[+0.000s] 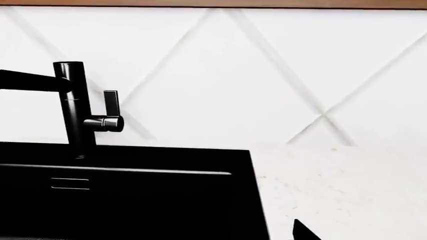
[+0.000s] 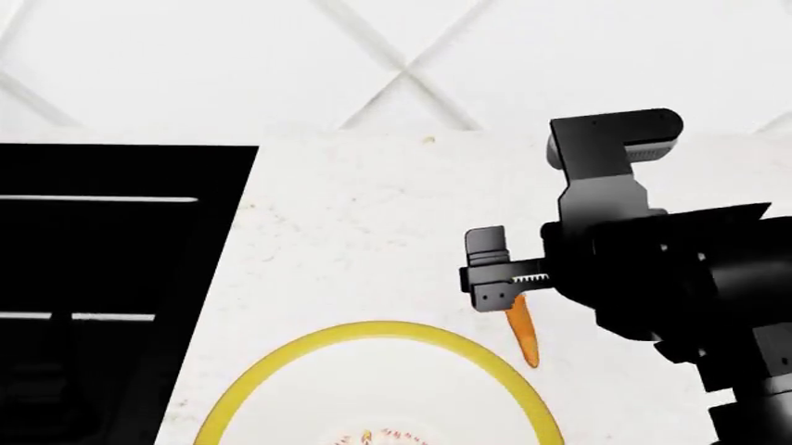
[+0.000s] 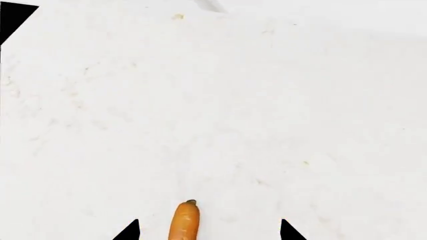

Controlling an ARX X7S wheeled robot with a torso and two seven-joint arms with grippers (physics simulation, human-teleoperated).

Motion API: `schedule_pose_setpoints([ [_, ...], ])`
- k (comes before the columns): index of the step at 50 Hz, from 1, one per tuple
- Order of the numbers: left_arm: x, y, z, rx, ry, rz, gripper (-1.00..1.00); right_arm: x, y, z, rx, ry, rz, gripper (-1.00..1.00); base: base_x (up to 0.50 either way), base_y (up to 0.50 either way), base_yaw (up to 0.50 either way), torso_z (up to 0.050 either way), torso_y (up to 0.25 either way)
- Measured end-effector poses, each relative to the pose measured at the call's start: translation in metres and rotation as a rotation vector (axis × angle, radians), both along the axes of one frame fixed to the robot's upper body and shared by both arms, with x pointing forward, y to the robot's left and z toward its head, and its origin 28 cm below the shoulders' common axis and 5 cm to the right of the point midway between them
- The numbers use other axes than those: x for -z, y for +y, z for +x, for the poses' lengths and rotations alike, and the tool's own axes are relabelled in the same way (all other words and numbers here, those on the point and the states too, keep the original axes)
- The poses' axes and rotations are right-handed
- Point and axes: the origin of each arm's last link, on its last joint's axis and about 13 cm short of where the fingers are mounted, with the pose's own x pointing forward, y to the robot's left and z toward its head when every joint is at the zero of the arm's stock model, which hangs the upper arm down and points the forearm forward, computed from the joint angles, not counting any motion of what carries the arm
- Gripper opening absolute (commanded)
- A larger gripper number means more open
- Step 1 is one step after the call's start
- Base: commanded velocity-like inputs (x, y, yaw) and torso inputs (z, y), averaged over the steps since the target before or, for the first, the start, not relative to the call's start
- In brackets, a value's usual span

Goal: There is a mixed pile of frozen fruits and vegetables on the counter. Locate all the frozen vegetables and place the items in a bowl on the counter. Take all the frozen fruits and defrost them in a running sink.

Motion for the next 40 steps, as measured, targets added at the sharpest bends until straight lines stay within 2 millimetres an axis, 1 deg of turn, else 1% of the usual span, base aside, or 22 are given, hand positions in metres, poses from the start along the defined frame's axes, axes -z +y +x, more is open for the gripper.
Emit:
schedule_pose_setpoints([
  [13, 0.002, 0.002, -0.002, 0.0, 0.004, 0.003, 1.0, 0.022, 0.007, 0.017, -0.013, 0.065, -0.017, 1.0, 0.0, 0.0, 0.0, 0.0, 0.0],
  [26, 0.003, 0.001, 0.0, 0.001, 0.008, 0.006, 1.0, 0.036, 0.01, 0.022, -0.022, 0.098, -0.032, 1.0, 0.0, 0.0, 0.0, 0.0, 0.0],
  [27, 0.003, 0.001, 0.0, 0.001, 0.008, 0.006, 1.0, 0.036, 0.01, 0.022, -0.022, 0.098, -0.033, -1.0, 0.0, 0.0, 0.0, 0.0, 0.0],
  [28, 0.003, 0.001, 0.001, 0.001, 0.008, 0.006, 1.0, 0.036, 0.011, 0.022, -0.023, 0.096, -0.03, -1.0, 0.0, 0.0, 0.0, 0.0, 0.0],
  [30, 0.004, 0.0, 0.001, 0.001, 0.009, 0.007, 1.0, 0.03, 0.011, 0.023, -0.02, 0.07, -0.038, -1.0, 0.0, 0.0, 0.0, 0.0, 0.0],
  [35, 0.004, 0.0, 0.001, 0.002, 0.01, 0.008, 1.0, 0.03, 0.011, 0.023, -0.017, 0.063, -0.036, -1.0, 0.0, 0.0, 0.0, 0.0, 0.0],
  [40, 0.005, 0.001, 0.0, 0.002, 0.011, 0.009, 1.0, 0.024, 0.01, 0.021, -0.015, 0.048, -0.03, -1.0, 0.0, 0.0, 0.0, 0.0, 0.0],
])
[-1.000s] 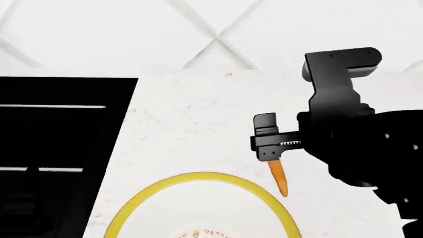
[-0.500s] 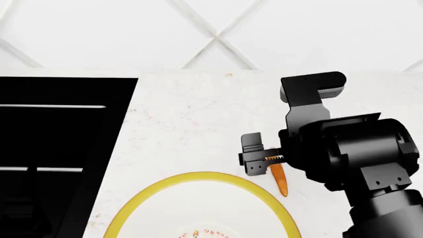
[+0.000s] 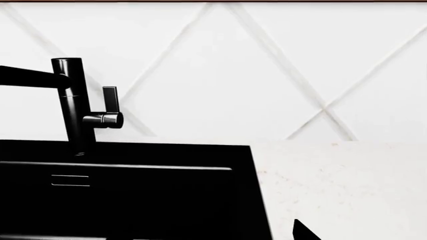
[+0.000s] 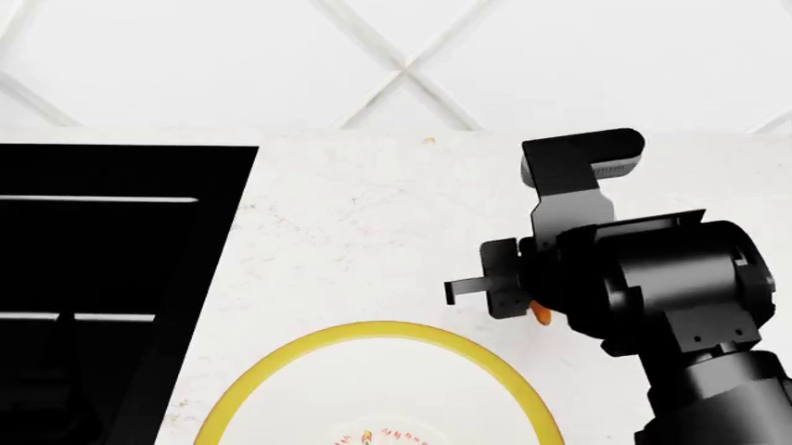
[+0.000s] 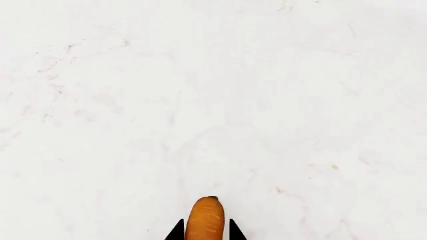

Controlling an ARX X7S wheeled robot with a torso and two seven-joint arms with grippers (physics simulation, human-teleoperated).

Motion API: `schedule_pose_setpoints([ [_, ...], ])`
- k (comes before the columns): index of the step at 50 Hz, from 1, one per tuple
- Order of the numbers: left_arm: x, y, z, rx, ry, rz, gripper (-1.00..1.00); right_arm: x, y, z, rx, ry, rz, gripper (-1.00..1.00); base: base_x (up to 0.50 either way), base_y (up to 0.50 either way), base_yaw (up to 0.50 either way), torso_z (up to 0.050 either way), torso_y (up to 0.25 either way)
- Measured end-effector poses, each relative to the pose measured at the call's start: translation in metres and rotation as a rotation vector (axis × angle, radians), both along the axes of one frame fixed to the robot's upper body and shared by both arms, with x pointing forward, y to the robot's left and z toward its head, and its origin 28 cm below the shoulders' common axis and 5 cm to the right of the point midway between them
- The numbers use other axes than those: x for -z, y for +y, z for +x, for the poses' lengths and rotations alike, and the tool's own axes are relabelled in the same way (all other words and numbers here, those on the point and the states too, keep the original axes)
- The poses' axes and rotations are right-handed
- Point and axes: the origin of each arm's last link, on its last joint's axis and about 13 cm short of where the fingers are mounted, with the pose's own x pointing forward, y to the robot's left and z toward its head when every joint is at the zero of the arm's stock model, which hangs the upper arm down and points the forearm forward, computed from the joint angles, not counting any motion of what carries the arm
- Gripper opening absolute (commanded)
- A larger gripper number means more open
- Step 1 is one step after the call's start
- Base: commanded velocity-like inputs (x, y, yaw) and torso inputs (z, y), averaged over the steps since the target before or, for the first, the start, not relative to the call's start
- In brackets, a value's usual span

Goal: There is a mixed pile of frozen fruits and vegetables on the counter. Locate all the frozen vegetables and place the items in a bowl on the counter. Take all the frozen fruits and defrost them in a running sink.

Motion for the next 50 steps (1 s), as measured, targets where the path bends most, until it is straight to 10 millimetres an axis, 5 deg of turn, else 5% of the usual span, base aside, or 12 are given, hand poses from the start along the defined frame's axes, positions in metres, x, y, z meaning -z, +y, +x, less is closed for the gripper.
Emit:
schedule_pose_setpoints([
  [13, -0.002, 0.0, 0.0, 0.001, 0.004, 0.004, 1.0, -0.03, 0.002, -0.021, -0.049, -0.081, 0.021, -1.0, 0.0, 0.0, 0.0, 0.0, 0.0],
  [29, 0.0, -0.002, 0.0, 0.009, 0.011, 0.01, 1.0, -0.069, 0.023, -0.091, -0.245, -0.16, 0.043, -1.0, 0.0, 0.0, 0.0, 0.0, 0.0],
  [50, 0.0, -0.002, 0.0, 0.011, 0.015, 0.011, 1.0, -0.048, 0.044, -0.147, -0.449, -0.138, 0.01, -1.0, 0.0, 0.0, 0.0, 0.0, 0.0],
])
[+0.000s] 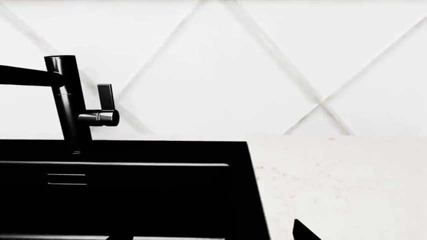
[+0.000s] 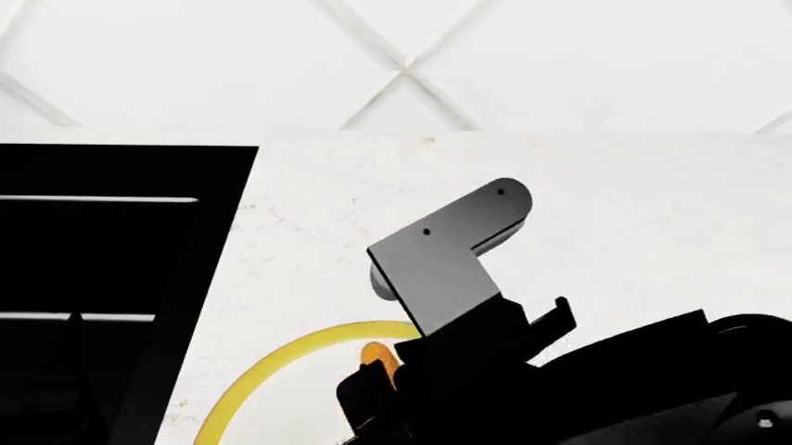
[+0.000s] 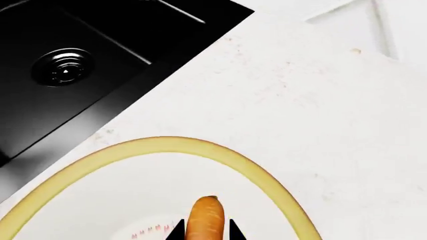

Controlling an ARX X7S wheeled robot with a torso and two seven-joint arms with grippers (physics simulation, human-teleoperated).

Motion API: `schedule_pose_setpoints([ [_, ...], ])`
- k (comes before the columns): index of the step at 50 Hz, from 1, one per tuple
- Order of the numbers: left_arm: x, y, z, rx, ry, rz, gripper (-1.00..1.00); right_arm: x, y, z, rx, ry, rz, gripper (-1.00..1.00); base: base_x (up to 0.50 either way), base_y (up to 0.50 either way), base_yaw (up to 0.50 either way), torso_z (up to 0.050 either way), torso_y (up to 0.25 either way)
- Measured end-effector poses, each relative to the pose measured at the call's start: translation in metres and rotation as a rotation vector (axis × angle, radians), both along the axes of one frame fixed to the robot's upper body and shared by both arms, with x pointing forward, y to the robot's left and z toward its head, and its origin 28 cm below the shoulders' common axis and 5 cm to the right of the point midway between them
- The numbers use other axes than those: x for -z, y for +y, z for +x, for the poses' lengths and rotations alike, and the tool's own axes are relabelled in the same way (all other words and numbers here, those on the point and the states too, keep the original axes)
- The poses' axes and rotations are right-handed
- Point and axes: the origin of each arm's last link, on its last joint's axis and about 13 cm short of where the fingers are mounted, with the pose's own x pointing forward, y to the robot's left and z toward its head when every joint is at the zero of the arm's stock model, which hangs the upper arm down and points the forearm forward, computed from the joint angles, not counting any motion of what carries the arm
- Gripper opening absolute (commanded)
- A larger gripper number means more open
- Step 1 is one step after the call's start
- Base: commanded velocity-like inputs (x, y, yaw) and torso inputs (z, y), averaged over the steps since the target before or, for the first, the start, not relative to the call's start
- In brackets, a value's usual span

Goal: There is a mixed pile of frozen fruits and vegetables on the counter. Locate all the frozen vegetables and place the items in a bowl on the counter. Take all the frozen fruits and defrost them in a running sink.

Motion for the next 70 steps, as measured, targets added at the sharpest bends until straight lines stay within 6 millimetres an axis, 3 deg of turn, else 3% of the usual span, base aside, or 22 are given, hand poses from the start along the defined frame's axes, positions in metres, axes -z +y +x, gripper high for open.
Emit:
schedule_pose_setpoints([
  [15, 0.0, 0.001, 0.0, 0.0, -0.001, 0.002, 1.0, 0.021, 0.006, -0.009, -0.045, 0.055, -0.019, -1.0, 0.0, 0.0, 0.0, 0.0, 0.0],
  [16, 0.0, 0.001, 0.0, 0.001, -0.001, 0.002, 1.0, 0.022, 0.006, -0.009, -0.046, 0.058, -0.019, 1.0, 0.0, 0.0, 0.0, 0.0, 0.0],
  [30, 0.0, 0.0, -0.001, 0.004, -0.001, 0.004, 1.0, 0.015, 0.004, -0.013, -0.037, 0.041, 0.026, 1.0, 0.0, 0.0, 0.0, 0.0, 0.0],
  [37, -0.001, 0.0, -0.002, 0.006, 0.0, 0.004, 1.0, 0.007, -0.002, -0.019, 0.015, -0.07, 0.103, 1.0, 0.0, 0.0, 0.0, 0.0, 0.0],
  [46, -0.001, -0.001, -0.003, 0.009, 0.0, 0.004, 1.0, 0.015, -0.014, -0.029, 0.158, -0.288, 0.214, 1.0, 0.0, 0.0, 0.0, 0.0, 0.0],
  [58, -0.001, 0.0, -0.004, 0.01, -0.001, 0.006, 1.0, 0.023, -0.037, -0.062, 0.416, -0.528, 0.362, 1.0, 0.0, 0.0, 0.0, 0.0, 0.0],
  [70, -0.001, 0.0, -0.003, 0.01, 0.002, 0.012, 1.0, 0.025, -0.058, -0.083, 0.552, -0.576, 0.34, 1.0, 0.0, 0.0, 0.0, 0.0, 0.0],
])
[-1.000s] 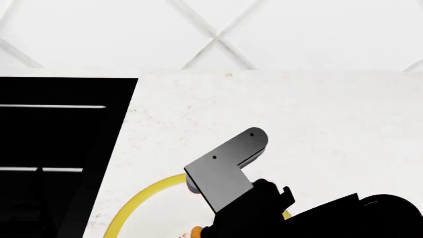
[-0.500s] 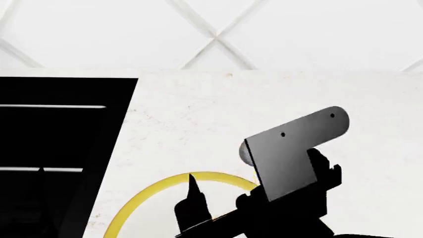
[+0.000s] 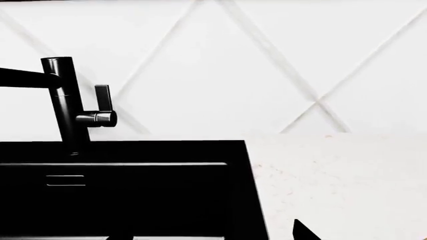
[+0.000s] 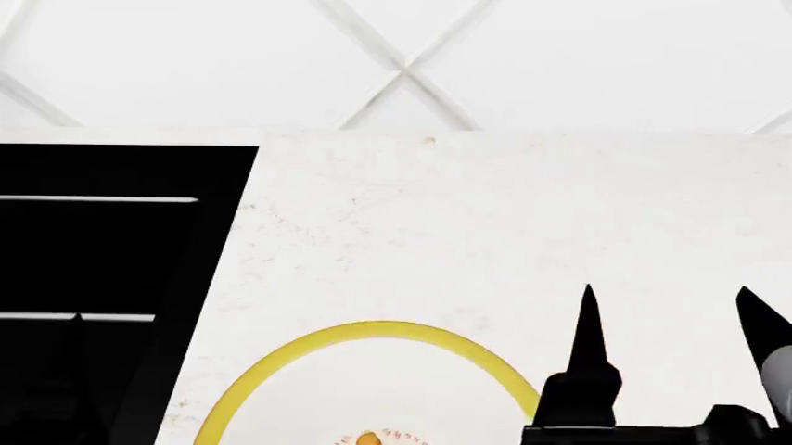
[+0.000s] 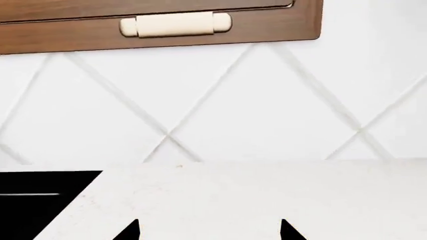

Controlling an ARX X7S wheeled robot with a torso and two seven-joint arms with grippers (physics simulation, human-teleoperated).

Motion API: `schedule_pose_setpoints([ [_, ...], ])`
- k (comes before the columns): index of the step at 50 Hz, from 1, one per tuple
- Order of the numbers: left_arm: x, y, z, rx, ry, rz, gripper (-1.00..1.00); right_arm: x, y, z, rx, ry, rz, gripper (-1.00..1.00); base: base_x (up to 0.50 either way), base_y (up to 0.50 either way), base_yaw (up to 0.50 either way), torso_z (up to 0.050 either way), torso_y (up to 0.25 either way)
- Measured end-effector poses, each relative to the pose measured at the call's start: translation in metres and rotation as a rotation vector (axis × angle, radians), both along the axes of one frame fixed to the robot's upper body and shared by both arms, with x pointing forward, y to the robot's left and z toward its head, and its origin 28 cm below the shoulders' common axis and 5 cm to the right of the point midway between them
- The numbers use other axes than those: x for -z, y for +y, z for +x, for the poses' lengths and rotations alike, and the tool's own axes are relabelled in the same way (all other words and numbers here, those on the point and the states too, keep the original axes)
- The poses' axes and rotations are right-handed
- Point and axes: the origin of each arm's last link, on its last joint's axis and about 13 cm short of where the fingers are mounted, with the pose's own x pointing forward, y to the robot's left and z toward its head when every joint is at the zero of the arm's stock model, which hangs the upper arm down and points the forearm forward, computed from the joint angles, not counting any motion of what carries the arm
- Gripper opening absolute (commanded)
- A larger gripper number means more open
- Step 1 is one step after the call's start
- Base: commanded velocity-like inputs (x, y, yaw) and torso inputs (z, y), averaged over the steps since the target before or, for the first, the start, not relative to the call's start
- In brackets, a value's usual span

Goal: There is a mixed pile of frozen fruits and vegetables on the counter. Locate all the frozen vegetables and place the items in a bowl on the counter. Take all the frozen fruits and defrost them in a running sink.

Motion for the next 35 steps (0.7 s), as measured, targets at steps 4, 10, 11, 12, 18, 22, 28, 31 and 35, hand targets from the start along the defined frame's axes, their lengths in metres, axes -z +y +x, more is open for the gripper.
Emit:
schedule_pose_setpoints([
  [4, -0.001, 0.0, 0.0, -0.004, -0.002, 0.004, 1.0, 0.001, -0.003, -0.003, 0.019, 0.01, -0.004, 1.0, 0.0, 0.0, 0.0, 0.0, 0.0],
  [10, -0.001, -0.001, 0.0, 0.008, -0.003, 0.001, 1.0, 0.0, -0.007, -0.008, 0.043, 0.006, -0.017, 1.0, 0.07, 0.25, 0.0, 0.0, 0.0],
  [11, -0.001, 0.0, 0.0, 0.008, -0.004, 0.001, 1.0, 0.0, -0.007, -0.008, 0.043, 0.005, -0.021, 1.0, 0.15, 0.5, 0.0, 0.0, 0.0],
  [12, -0.001, 0.0, 0.0, 0.005, -0.005, 0.001, 1.0, 0.0, -0.007, -0.009, 0.042, 0.003, -0.023, 1.0, 0.11, 0.5, 0.0, 0.0, 0.0],
  [18, -0.002, 0.001, 0.001, -0.008, -0.007, 0.005, 1.0, -0.001, -0.008, -0.012, 0.041, -0.01, -0.031, 1.0, 0.02, 0.5, 0.0, 0.0, 0.0],
  [22, -0.002, 0.002, 0.001, -0.013, -0.008, 0.006, 1.0, -0.001, -0.008, -0.013, 0.034, -0.016, -0.033, 1.0, 0.0, 0.5, 0.0, 0.0, 0.0],
  [28, -0.002, 0.002, 0.002, -0.018, -0.01, 0.007, 1.0, -0.001, -0.007, -0.014, 0.026, -0.022, -0.037, 1.0, -0.22, 0.5, 0.0, 0.0, 0.0],
  [31, -0.002, 0.002, 0.002, -0.019, -0.01, 0.007, 1.0, -0.001, -0.007, -0.014, 0.022, -0.023, -0.04, 1.0, -0.35, 0.5, 0.0, 0.0, 0.0],
  [35, -0.002, 0.003, 0.002, -0.021, -0.011, 0.008, 1.0, 0.0, -0.006, -0.015, 0.017, -0.027, -0.041, 1.0, -0.21, 0.5, 0.0, 0.0, 0.0],
])
